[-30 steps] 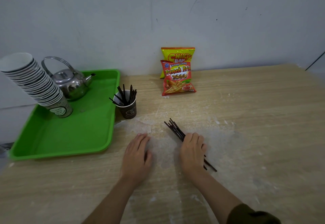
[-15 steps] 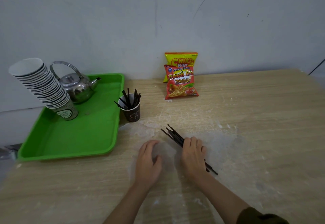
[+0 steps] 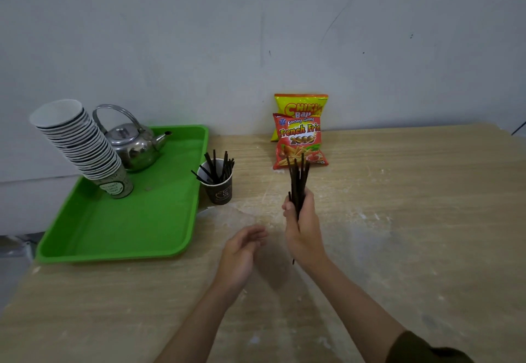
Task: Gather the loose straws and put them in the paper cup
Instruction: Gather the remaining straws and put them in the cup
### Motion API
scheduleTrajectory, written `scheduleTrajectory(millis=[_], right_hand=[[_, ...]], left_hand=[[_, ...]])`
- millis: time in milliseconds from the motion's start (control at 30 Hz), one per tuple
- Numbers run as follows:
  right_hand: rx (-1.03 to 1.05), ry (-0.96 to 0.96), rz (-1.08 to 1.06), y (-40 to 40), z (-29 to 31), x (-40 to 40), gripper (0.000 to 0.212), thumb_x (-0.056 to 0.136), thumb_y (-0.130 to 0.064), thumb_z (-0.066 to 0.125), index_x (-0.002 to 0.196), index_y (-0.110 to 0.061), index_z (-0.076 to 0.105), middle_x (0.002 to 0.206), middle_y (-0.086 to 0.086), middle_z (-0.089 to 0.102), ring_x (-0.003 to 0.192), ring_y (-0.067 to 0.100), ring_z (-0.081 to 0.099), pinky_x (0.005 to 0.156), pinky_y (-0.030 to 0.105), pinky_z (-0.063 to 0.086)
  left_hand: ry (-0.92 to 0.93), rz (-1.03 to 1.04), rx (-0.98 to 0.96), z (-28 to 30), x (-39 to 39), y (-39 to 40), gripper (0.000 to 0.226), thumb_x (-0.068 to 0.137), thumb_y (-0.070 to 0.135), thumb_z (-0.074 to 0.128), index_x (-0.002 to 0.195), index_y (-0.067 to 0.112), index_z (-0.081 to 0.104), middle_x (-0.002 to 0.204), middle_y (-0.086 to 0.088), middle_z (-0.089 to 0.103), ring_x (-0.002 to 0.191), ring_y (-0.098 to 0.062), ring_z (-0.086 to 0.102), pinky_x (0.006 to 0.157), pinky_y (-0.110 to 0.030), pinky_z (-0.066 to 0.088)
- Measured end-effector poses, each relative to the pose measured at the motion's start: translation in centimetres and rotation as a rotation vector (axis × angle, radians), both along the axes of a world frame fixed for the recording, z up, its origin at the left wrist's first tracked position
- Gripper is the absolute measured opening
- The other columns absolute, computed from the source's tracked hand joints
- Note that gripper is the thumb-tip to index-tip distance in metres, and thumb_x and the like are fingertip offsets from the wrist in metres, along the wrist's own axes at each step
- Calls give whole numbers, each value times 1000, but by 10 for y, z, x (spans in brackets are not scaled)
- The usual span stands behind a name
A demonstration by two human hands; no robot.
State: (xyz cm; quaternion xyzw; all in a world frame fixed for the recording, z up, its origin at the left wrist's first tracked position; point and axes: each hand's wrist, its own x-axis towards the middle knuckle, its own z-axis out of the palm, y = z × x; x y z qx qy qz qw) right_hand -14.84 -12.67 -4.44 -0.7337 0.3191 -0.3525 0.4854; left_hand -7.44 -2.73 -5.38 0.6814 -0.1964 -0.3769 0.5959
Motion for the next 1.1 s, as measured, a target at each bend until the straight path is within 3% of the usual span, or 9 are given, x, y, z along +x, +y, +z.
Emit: scheduleTrajectory(millis=[133,233,400,567,633,700,867,967,1100], right_hand=[[3,-46,-28,13,-15,-9,33,91,-19,38,118,-1,39,88,-10,50,74,-3,50,67,11,41],[87,36,-13,22,-33,-20,28,95,-12,40,123,-14,39,108,-6,52,98,0,53,81,6,42],[140,58,150,28,-34,-29,29,98,-9,29,90,-19,55,76,-4,60,64,-8,60,60,10,49],[154,-143,166,28,-46,-27,31,94,-6,43,125,-7,45,120,4,56,117,9,53,95,27,47],[28,-34,151,24,-53,-27,35,93,-1,43,127,-11,41,117,-4,55,115,7,53,93,24,47],[-166,114,107,21,-61,-30,25,96,-20,36,120,-14,43,106,0,56,102,14,53,85,39,48],[-439,492,91,16,-61,-45,39,91,-36,20,109,-13,45,98,6,52,87,15,33,77,31,22],[-491,665,117,10,-65,-52,65,95,-46,6,121,-5,49,107,11,57,94,22,37,81,38,26],[-466,795,180,8,-71,-60,78,90,-58,2,130,-5,41,121,13,54,104,24,35,89,53,40]], left_hand=[[-63,-16,-75,9,3,2,35,82,-13,42,97,13,59,96,-5,63,88,-12,58,65,-5,47],[-136,-194,-54,14,-4,2,42,78,-8,52,107,21,56,110,0,60,105,-10,54,78,-9,47],[-164,-392,35,18,-20,-11,54,75,35,65,124,38,42,132,10,46,119,-11,46,103,-33,39],[-112,-321,-24,29,-21,-38,70,77,19,67,135,22,29,129,8,53,120,-13,47,103,-26,37],[-191,-355,-37,29,-17,-45,51,84,14,59,129,17,37,117,9,61,116,-5,48,94,-7,38],[-250,-366,-44,26,-15,-46,32,89,11,51,120,14,47,108,8,65,108,7,50,83,2,36],[-156,-369,-109,17,-16,-41,27,90,10,47,114,22,50,112,0,64,107,-6,59,89,-17,47],[-137,-391,-120,13,-25,-39,33,91,8,46,120,25,47,112,5,62,105,-11,61,93,-24,48],[-144,-364,-132,10,-35,-40,28,91,9,45,116,20,48,90,2,63,88,1,61,83,-11,48]])
